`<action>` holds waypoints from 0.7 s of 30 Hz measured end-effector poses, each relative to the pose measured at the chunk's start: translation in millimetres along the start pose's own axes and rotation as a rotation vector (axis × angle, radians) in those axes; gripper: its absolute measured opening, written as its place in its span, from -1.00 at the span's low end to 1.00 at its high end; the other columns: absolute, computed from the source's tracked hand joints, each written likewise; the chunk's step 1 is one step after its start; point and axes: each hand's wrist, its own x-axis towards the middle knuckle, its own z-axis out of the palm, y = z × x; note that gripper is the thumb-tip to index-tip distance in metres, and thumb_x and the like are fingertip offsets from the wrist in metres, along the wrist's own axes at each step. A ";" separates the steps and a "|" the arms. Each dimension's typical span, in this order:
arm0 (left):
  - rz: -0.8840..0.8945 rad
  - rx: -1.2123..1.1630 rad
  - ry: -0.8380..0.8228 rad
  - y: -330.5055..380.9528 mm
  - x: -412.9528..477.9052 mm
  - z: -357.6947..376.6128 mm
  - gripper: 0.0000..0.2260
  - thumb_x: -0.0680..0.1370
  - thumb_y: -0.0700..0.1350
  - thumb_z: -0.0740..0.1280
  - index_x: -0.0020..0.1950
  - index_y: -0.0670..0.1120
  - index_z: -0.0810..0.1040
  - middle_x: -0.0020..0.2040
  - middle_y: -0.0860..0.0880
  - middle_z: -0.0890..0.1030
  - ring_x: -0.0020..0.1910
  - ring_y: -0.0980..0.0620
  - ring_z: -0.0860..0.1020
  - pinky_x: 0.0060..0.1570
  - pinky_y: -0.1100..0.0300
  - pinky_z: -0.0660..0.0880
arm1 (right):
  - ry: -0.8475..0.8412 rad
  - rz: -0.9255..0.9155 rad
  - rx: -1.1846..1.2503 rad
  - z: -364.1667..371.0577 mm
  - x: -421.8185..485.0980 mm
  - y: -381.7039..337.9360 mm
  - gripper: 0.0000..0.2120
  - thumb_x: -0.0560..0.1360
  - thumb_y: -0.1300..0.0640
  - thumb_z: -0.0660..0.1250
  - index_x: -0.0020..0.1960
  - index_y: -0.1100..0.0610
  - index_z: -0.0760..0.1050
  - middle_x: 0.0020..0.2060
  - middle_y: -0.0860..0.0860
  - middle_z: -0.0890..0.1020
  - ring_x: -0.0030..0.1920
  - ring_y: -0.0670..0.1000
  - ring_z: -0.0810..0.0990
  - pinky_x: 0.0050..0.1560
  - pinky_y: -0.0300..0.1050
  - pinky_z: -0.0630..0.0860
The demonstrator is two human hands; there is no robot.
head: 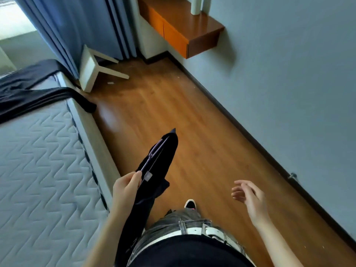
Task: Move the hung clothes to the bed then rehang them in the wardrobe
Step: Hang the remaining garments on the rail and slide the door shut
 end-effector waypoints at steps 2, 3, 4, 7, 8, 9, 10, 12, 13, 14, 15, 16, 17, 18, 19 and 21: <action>0.003 -0.044 0.024 32.6 41.5 18.2 -0.62 0.58 -0.12 0.22 -0.35 -0.28 0.25 -0.46 -0.09 0.21 -0.45 0.00 0.18 -0.35 0.16 0.10 | 0.012 0.001 -0.003 -12.5 37.9 -22.8 -0.76 0.63 0.25 0.15 -0.02 0.25 0.59 -0.23 0.22 0.66 -0.17 0.24 0.64 -0.09 0.13 0.59; -0.006 -0.084 0.031 47.7 61.6 26.3 -0.63 0.58 -0.12 0.22 -0.34 -0.29 0.24 -0.47 -0.07 0.19 -0.46 0.01 0.16 -0.37 0.18 0.08 | 0.016 0.000 -0.011 -16.8 57.9 -33.9 -0.76 0.63 0.25 0.14 -0.02 0.26 0.59 -0.23 0.22 0.66 -0.17 0.25 0.64 -0.07 0.16 0.59; -0.018 -0.127 0.034 62.5 80.4 33.9 -0.63 0.59 -0.12 0.22 -0.33 -0.30 0.24 -0.48 -0.04 0.18 -0.48 0.02 0.14 -0.40 0.21 0.07 | 0.017 0.000 -0.021 -19.4 78.0 -44.7 -0.76 0.63 0.25 0.14 -0.03 0.25 0.59 -0.23 0.22 0.66 -0.17 0.25 0.64 -0.06 0.16 0.59; -0.062 -0.195 0.082 96.5 138.9 58.2 -0.64 0.59 -0.13 0.22 -0.36 -0.25 0.28 -0.52 0.02 0.19 -0.53 0.08 0.13 -0.48 0.26 0.08 | -0.006 0.006 -0.040 -19.8 148.5 -75.6 -0.76 0.63 0.25 0.14 -0.02 0.25 0.59 -0.21 0.24 0.65 -0.14 0.27 0.64 -0.02 0.18 0.59; -0.074 -0.202 0.106 105.3 158.5 66.8 -0.64 0.59 -0.13 0.22 -0.39 -0.20 0.30 -0.53 0.04 0.19 -0.55 0.10 0.14 -0.51 0.27 0.09 | -0.019 0.005 -0.054 -17.4 175.5 -86.0 -0.76 0.63 0.24 0.14 -0.02 0.24 0.59 -0.20 0.23 0.65 -0.13 0.26 0.64 -0.02 0.17 0.60; -0.086 -0.207 0.130 112.8 178.2 75.3 -0.64 0.59 -0.14 0.22 -0.41 -0.15 0.30 -0.54 0.06 0.20 -0.55 0.11 0.14 -0.52 0.28 0.10 | -0.035 0.002 -0.072 -13.6 203.9 -96.7 -0.75 0.63 0.23 0.14 -0.02 0.22 0.59 -0.19 0.21 0.66 -0.12 0.25 0.65 -0.02 0.15 0.61; -0.098 -0.214 0.156 118.9 198.1 83.5 -0.64 0.59 -0.14 0.22 -0.42 -0.13 0.30 -0.55 0.07 0.21 -0.55 0.11 0.14 -0.52 0.28 0.11 | -0.059 -0.004 -0.088 -8.0 233.2 -108.2 -0.75 0.63 0.21 0.14 -0.01 0.20 0.59 -0.19 0.19 0.66 -0.12 0.23 0.65 -0.02 0.12 0.62; -0.122 -0.226 0.212 128.8 234.6 99.3 -0.65 0.59 -0.13 0.23 -0.40 -0.16 0.32 -0.56 0.05 0.23 -0.54 0.10 0.16 -0.50 0.26 0.12 | -0.125 -0.017 -0.107 7.5 293.6 -133.6 -0.75 0.63 0.20 0.14 -0.01 0.19 0.59 -0.20 0.17 0.67 -0.13 0.19 0.66 -0.05 0.07 0.63; -0.135 -0.232 0.245 133.6 250.2 106.7 -0.65 0.59 -0.12 0.23 -0.38 -0.20 0.33 -0.55 0.03 0.24 -0.54 0.08 0.16 -0.47 0.23 0.12 | -0.165 -0.027 -0.118 17.5 323.9 -147.7 -0.75 0.63 0.19 0.14 -0.01 0.19 0.59 -0.20 0.16 0.67 -0.15 0.18 0.66 -0.06 0.05 0.63; -0.153 -0.243 0.284 138.0 264.3 113.7 -0.64 0.59 -0.11 0.24 -0.35 -0.24 0.33 -0.53 0.00 0.24 -0.53 0.06 0.16 -0.45 0.21 0.12 | -0.212 -0.035 -0.132 29.0 353.3 -163.8 -0.75 0.63 0.20 0.14 -0.01 0.20 0.59 -0.21 0.16 0.67 -0.16 0.16 0.66 -0.07 0.03 0.63; -0.172 -0.257 0.330 142.4 276.3 119.7 -0.63 0.59 -0.10 0.24 -0.33 -0.28 0.33 -0.52 -0.02 0.24 -0.52 0.05 0.16 -0.44 0.19 0.12 | -0.263 -0.039 -0.146 41.7 381.1 -180.5 -0.75 0.63 0.21 0.13 -0.01 0.20 0.59 -0.21 0.16 0.67 -0.17 0.14 0.66 -0.09 0.02 0.63; -0.187 -0.274 0.372 146.8 286.7 124.5 -0.62 0.59 -0.08 0.25 -0.31 -0.32 0.33 -0.51 -0.03 0.24 -0.51 0.04 0.15 -0.43 0.19 0.11 | -0.317 -0.046 -0.160 56.2 406.1 -197.4 -0.74 0.63 0.21 0.13 0.00 0.21 0.59 -0.21 0.17 0.66 -0.18 0.13 0.66 -0.10 -0.01 0.63; -0.200 -0.286 0.408 151.0 295.9 127.6 -0.61 0.60 -0.08 0.25 -0.30 -0.34 0.34 -0.52 -0.03 0.24 -0.51 0.04 0.16 -0.42 0.19 0.10 | -0.370 -0.054 -0.179 71.7 428.9 -213.5 -0.74 0.63 0.21 0.12 0.00 0.21 0.59 -0.20 0.17 0.66 -0.18 0.13 0.66 -0.12 -0.04 0.63; -0.216 -0.292 0.441 156.0 305.2 129.7 -0.61 0.60 -0.08 0.25 -0.30 -0.34 0.35 -0.53 -0.02 0.25 -0.52 0.05 0.16 -0.43 0.20 0.11 | -0.427 -0.067 -0.204 88.3 449.9 -229.8 -0.73 0.64 0.21 0.11 0.00 0.20 0.59 -0.19 0.17 0.66 -0.18 0.12 0.66 -0.13 -0.07 0.64; -0.230 -0.292 0.474 161.3 314.1 130.6 -0.61 0.61 -0.08 0.25 -0.31 -0.33 0.37 -0.55 0.01 0.27 -0.54 0.07 0.18 -0.44 0.23 0.12 | -0.485 -0.083 -0.231 105.6 469.4 -246.1 -0.73 0.64 0.21 0.11 0.01 0.20 0.59 -0.19 0.16 0.66 -0.18 0.11 0.66 -0.14 -0.10 0.64; -0.266 -0.280 0.543 170.4 330.7 129.2 -0.62 0.62 -0.10 0.24 -0.35 -0.27 0.40 -0.59 0.07 0.30 -0.54 0.10 0.23 -0.45 0.27 0.18 | -0.590 -0.108 -0.292 142.2 504.4 -275.7 -0.73 0.65 0.19 0.11 0.00 0.19 0.59 -0.19 0.13 0.67 -0.20 0.04 0.67 -0.16 -0.15 0.63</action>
